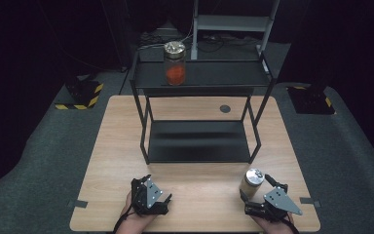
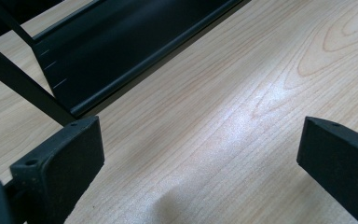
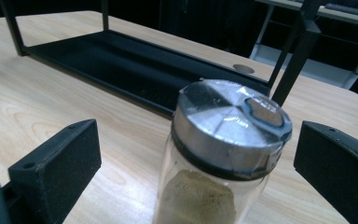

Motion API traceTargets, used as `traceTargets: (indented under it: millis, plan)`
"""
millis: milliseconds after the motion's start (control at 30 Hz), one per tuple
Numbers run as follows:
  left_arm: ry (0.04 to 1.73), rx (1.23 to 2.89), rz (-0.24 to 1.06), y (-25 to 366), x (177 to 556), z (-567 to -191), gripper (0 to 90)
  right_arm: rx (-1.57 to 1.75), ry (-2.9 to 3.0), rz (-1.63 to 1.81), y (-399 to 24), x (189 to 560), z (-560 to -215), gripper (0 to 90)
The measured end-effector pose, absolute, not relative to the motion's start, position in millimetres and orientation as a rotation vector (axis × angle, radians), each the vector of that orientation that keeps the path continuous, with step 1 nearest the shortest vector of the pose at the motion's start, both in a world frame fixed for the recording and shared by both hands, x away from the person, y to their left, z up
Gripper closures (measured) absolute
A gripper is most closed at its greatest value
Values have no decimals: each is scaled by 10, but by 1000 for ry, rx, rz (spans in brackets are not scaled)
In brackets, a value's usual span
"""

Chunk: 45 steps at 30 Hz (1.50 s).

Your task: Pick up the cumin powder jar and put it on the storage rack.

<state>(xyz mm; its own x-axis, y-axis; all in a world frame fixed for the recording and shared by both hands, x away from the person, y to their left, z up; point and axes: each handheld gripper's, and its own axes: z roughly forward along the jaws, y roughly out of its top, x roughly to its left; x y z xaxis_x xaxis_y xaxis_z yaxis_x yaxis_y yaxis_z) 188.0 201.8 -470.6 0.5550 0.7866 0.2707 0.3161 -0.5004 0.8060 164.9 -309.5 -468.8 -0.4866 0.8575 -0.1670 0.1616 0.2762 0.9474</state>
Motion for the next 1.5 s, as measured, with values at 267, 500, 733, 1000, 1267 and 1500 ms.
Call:
traceTargets:
  millis: [267, 500, 733, 1000, 1267, 1500]
  plan:
    - [879, 2064, 830, 2026, 1879, -4711, 8, 930, 1827, 1275, -3106, 1692, -4684, 56]
    - [876, 2066, 827, 2029, 1881, -4710, 9, 958, 1823, 1284, -3116, 1739, -4674, 133]
    - [876, 2064, 830, 2026, 1878, -4713, 8, 984, 1802, 1316, -3152, 1772, -4716, 230]
    - [877, 2064, 829, 2027, 1878, -4712, 8, 1002, 1779, 1342, -3174, 1777, -4763, 295]
    - [882, 2058, 829, 2031, 1875, -4715, 9, 1020, 1768, 1376, -3220, 1799, -4814, 335]
    - [876, 2063, 832, 2027, 1875, -4715, 9, 1024, 1758, 1394, -3233, 1806, -4844, 338]
